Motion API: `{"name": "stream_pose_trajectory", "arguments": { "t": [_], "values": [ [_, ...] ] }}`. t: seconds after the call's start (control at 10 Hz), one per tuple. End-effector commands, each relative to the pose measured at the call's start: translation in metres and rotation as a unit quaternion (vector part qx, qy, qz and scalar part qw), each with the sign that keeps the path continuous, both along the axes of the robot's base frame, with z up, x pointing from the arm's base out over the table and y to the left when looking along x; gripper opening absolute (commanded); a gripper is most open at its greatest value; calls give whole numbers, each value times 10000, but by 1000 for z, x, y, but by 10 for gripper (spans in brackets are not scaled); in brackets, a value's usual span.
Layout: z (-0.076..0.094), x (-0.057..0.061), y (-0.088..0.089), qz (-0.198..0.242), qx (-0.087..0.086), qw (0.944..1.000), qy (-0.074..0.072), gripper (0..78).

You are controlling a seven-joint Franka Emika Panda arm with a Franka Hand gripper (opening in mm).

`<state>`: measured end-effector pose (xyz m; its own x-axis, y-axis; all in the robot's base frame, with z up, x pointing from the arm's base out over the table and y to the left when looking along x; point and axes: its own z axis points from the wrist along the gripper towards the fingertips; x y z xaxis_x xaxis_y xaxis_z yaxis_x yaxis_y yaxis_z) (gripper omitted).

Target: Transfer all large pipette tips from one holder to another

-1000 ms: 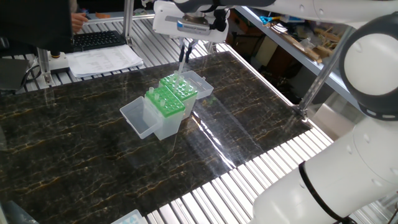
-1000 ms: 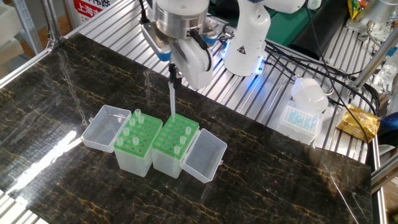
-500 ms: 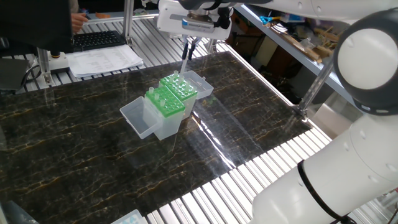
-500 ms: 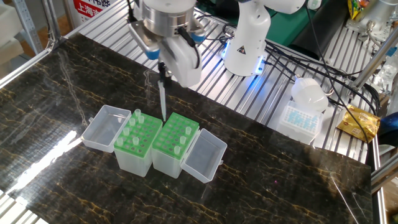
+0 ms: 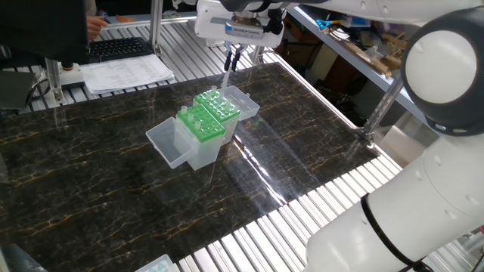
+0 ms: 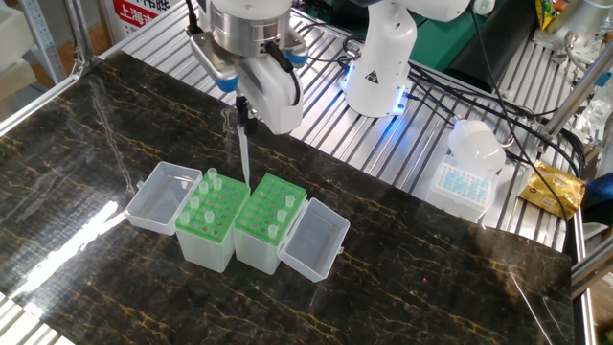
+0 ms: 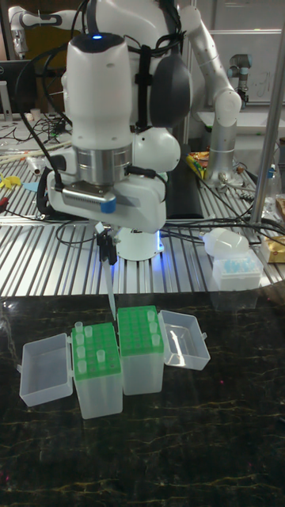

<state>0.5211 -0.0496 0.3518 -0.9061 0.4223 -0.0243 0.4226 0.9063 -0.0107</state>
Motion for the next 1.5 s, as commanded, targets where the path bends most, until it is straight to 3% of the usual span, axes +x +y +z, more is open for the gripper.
{"name": "stream_pose_trajectory", "arguments": {
  "t": [0.1, 1.5],
  "values": [
    [-3, 0, -5, 59, -2, 10000, -44, 12],
    [-26, -15, -19, 203, -33, 9997, -135, 12]
  ]
}}
